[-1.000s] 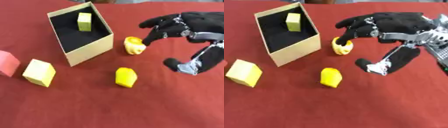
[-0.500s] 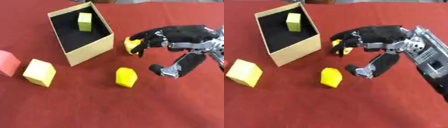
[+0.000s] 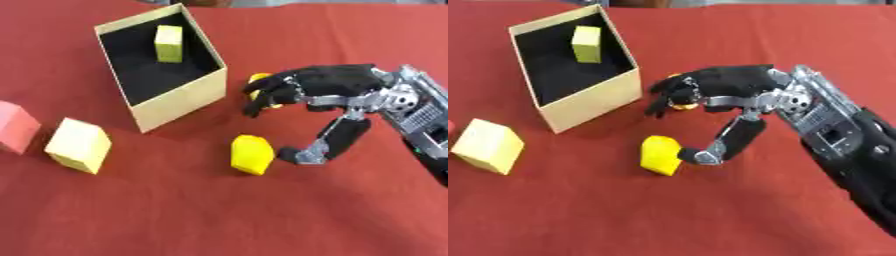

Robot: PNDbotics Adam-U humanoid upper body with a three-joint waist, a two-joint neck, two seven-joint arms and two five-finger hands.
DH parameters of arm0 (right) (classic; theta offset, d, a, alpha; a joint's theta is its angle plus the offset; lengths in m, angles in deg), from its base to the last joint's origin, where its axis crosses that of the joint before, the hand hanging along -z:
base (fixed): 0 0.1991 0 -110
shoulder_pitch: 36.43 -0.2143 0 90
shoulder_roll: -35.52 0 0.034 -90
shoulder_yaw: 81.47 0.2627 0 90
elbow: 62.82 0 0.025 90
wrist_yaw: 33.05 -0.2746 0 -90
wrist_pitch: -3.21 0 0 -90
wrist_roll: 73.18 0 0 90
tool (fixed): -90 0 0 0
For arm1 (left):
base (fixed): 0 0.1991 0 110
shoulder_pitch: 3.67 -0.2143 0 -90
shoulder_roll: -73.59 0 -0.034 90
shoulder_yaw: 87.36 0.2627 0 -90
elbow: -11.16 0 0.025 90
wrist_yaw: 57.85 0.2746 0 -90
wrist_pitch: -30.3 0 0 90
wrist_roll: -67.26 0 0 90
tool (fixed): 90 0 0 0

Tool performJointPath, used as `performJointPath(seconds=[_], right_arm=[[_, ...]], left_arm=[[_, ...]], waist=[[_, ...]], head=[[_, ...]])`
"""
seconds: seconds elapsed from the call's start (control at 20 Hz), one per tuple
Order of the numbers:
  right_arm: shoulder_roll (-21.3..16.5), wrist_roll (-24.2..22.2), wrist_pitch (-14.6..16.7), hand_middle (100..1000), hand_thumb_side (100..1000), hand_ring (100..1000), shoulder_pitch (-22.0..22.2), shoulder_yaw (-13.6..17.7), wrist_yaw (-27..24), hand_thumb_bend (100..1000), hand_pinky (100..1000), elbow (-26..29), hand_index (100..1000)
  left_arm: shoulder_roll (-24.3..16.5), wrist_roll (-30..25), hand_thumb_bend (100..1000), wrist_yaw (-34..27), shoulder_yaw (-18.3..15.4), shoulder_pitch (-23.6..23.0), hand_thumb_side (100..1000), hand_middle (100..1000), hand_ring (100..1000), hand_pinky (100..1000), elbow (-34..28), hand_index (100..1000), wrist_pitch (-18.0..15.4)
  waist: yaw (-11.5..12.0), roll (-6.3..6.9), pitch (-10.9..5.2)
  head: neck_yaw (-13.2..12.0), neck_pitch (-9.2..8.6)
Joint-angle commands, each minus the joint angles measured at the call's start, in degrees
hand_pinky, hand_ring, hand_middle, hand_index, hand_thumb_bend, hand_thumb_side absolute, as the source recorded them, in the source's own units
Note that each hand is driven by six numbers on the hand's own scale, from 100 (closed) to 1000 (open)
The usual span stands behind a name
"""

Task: Pick up objects on the table and place them in the box.

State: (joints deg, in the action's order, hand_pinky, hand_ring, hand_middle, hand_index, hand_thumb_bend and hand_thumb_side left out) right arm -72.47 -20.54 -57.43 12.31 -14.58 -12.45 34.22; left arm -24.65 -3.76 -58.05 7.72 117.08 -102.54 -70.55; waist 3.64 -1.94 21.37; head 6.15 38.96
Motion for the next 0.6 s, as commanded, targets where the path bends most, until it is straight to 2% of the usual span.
performJointPath(seconds=[0.05,0.6], right_arm=[[-0.13,-6.78,7.03,774,466,1000,-1.25,0.04,1.00,262,958,-0.55,931],[1.30,-11.34,10.82,771,493,1000,-1.48,-1.53,2.23,262,964,-3.69,926]], left_arm=[[-0.65,-0.39,135,-0.24,0.03,0.36,728,692,671,642,-0.90,809,0.03],[-0.36,-0.73,132,-0.59,0.40,0.23,734,692,671,640,-0.90,809,0.21]], waist=[[0.16,0.04,-1.01],[0.59,-0.26,-0.81]], head=[[0.17,-0.37],[0.00,-0.26]])
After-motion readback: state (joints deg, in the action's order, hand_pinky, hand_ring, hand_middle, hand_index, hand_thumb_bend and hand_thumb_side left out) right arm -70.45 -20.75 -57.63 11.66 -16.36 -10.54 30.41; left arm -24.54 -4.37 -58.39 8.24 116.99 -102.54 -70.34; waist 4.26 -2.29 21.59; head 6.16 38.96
